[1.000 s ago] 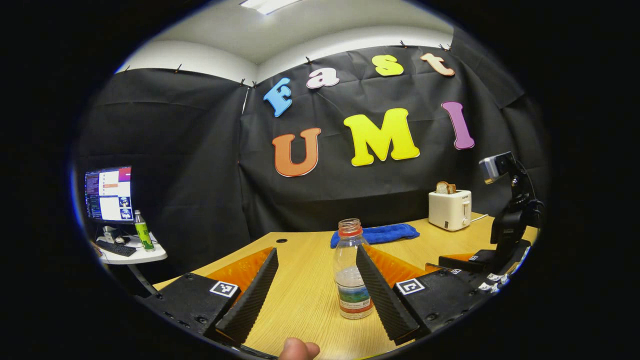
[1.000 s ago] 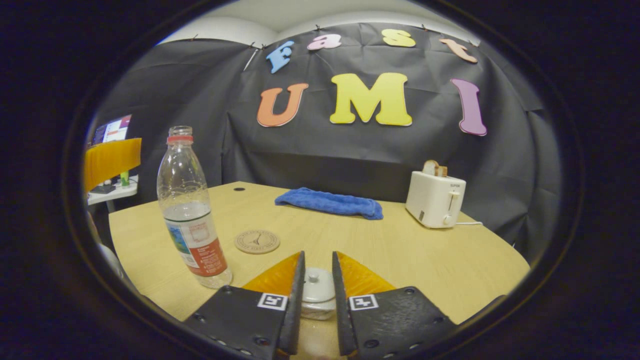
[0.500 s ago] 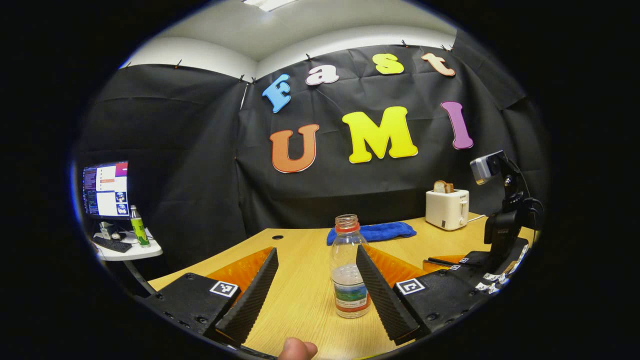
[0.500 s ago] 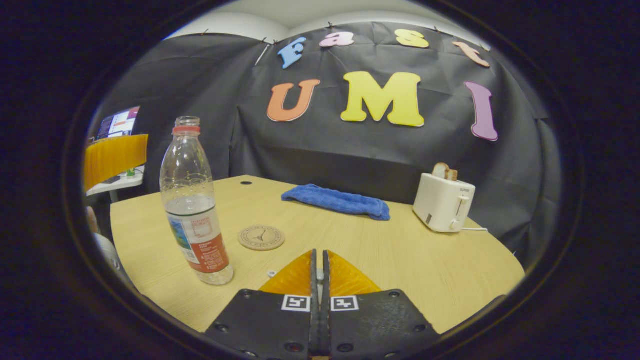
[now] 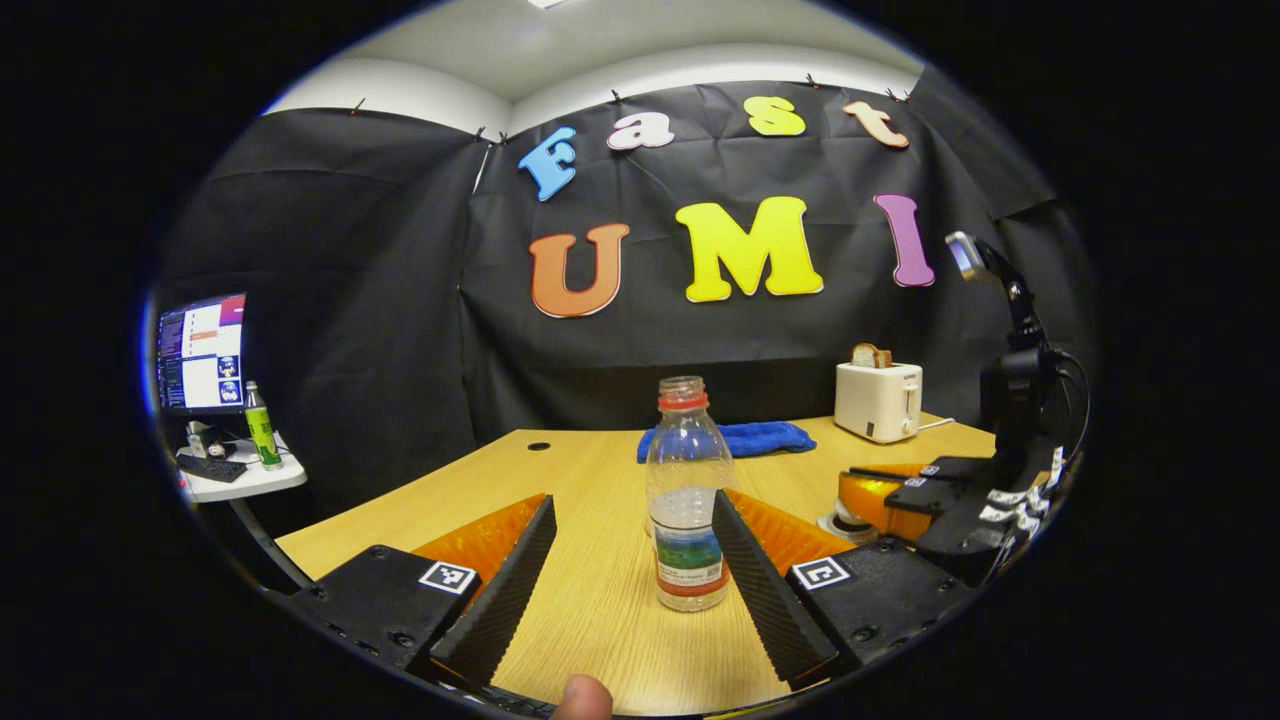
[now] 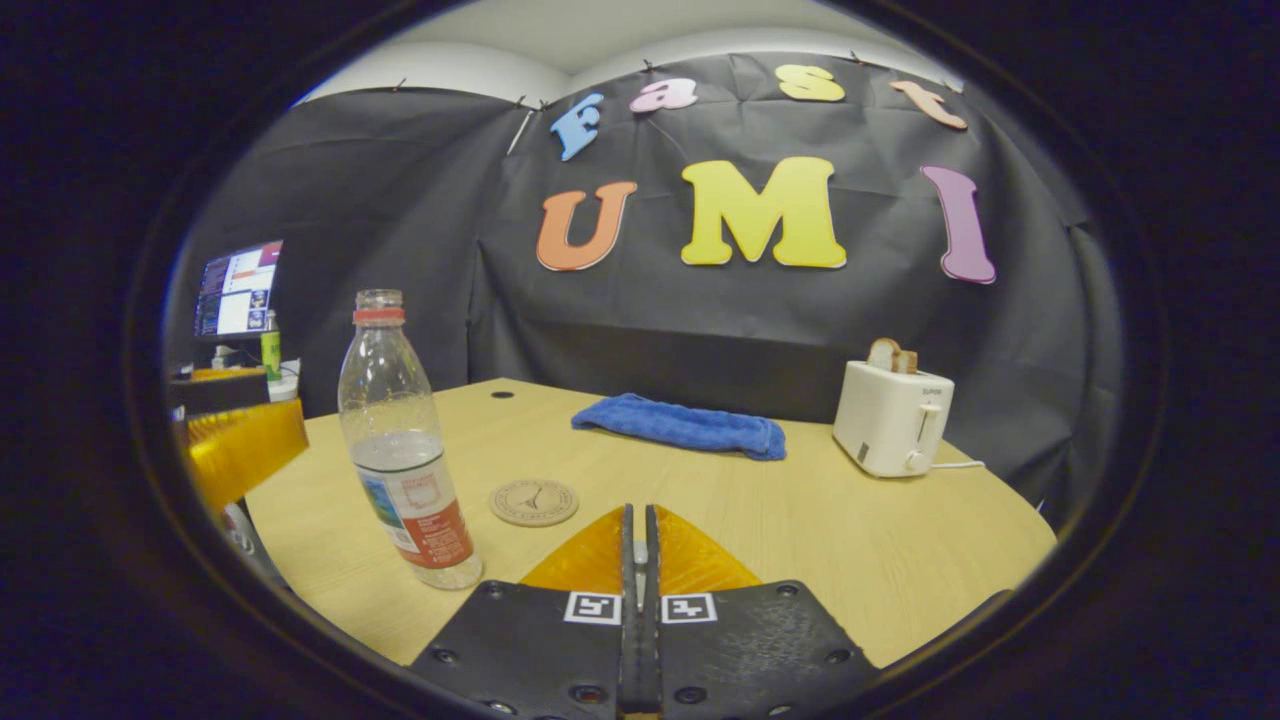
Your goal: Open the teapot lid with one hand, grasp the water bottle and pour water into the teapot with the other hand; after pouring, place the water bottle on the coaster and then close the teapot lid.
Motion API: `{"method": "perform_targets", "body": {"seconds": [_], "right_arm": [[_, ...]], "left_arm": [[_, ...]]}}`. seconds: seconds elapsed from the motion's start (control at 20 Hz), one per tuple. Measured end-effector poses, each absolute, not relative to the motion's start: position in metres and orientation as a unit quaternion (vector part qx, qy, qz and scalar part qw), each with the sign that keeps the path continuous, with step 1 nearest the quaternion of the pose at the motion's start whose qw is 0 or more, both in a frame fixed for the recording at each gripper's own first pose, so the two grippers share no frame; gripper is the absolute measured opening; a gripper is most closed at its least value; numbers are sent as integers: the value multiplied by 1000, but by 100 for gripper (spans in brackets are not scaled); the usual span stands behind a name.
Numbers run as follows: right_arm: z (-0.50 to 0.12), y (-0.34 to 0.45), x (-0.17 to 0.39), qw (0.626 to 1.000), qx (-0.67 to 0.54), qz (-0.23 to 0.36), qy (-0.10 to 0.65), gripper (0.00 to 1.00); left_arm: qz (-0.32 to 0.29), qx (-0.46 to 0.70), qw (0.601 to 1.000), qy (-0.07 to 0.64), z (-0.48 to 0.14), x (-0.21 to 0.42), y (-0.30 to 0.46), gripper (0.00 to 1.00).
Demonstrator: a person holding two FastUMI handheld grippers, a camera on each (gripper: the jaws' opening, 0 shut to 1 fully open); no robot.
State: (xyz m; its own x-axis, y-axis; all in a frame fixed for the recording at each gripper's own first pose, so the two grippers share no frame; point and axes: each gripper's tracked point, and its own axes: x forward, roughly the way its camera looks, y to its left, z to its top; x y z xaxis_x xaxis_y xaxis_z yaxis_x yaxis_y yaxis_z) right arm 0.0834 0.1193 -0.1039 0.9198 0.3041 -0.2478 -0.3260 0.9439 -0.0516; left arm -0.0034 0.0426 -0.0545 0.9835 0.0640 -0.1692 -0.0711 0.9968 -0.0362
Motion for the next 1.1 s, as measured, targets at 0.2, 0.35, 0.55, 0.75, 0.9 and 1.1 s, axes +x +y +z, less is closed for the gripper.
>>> {"method": "perform_targets", "body": {"seconds": [0.2, 0.35, 0.55, 0.75, 0.9, 1.1], "right_arm": [[-89, 104, 75, 980, -44, 157, 110, 0], [-80, 90, 66, 982, -45, 151, 105, 0], [-71, 75, 59, 984, -49, 144, 97, 0], [-68, 65, 57, 984, -50, 138, 96, 0], [-69, 59, 56, 985, -47, 135, 100, 0], [-67, 55, 51, 985, -47, 135, 99, 0]], "left_arm": [[-2, -41, 994, 98, -68, 3, 20, 98], [-11, -45, 992, 120, -85, 12, 11, 99], [-7, -49, 988, 144, -106, 27, 11, 99], [-15, -58, 985, 160, -118, 38, 8, 99], [-15, -50, 985, 165, -122, 44, 9, 98], [-18, -44, 982, 181, -132, 46, 7, 87]]}}
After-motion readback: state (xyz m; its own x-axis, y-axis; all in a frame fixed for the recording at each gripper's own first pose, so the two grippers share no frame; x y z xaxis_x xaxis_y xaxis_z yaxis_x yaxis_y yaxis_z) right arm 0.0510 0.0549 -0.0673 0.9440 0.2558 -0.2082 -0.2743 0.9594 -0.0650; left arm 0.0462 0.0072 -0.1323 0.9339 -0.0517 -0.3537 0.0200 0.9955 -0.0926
